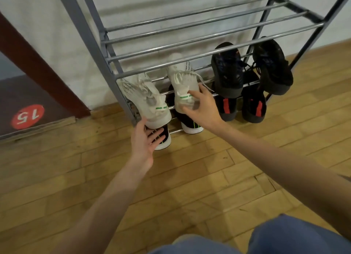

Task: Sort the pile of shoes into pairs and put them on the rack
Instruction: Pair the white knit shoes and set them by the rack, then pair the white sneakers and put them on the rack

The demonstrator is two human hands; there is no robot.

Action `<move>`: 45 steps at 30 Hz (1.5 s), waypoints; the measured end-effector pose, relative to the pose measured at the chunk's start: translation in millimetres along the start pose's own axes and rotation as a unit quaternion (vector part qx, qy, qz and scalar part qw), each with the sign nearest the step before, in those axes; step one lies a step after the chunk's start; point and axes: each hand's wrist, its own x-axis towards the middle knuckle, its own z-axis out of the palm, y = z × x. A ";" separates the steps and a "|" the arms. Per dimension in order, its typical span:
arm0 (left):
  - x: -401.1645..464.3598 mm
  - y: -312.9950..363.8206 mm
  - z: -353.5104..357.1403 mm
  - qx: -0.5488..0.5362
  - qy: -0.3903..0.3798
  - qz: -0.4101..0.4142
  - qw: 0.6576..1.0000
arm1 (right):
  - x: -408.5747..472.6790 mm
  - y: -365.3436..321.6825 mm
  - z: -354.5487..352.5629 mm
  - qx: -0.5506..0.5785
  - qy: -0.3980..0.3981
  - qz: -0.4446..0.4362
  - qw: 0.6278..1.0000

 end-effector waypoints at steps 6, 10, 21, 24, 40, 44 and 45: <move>-9.7 -35.4 -9.1 0.145 -0.005 -0.031 0.989 | -60.9 20.2 -31.1 -0.079 0.024 -0.088 0.993; -13.8 -65.8 2.0 0.285 -0.078 -0.099 0.950 | -125.1 56.2 -59.9 -0.145 -0.001 -0.025 0.989; -57.6 -166.3 127.9 0.520 -0.345 -0.035 0.781 | -301.8 134.9 -161.9 -0.162 0.026 0.313 0.935; -75.0 -202.5 152.7 0.546 -0.399 -0.032 0.737 | -357.8 138.2 -176.7 -0.164 0.083 0.356 0.916; -166.4 -341.2 155.9 0.673 -0.621 0.060 0.397 | -501.4 163.7 -177.7 0.060 0.524 0.665 0.529; -182.1 -357.6 154.2 0.668 -0.636 0.046 0.384 | -511.1 168.6 -173.9 0.257 0.557 0.608 0.505; -184.6 -359.4 154.3 0.663 -0.638 0.044 0.389 | -513.9 170.3 -174.5 0.265 0.556 0.607 0.503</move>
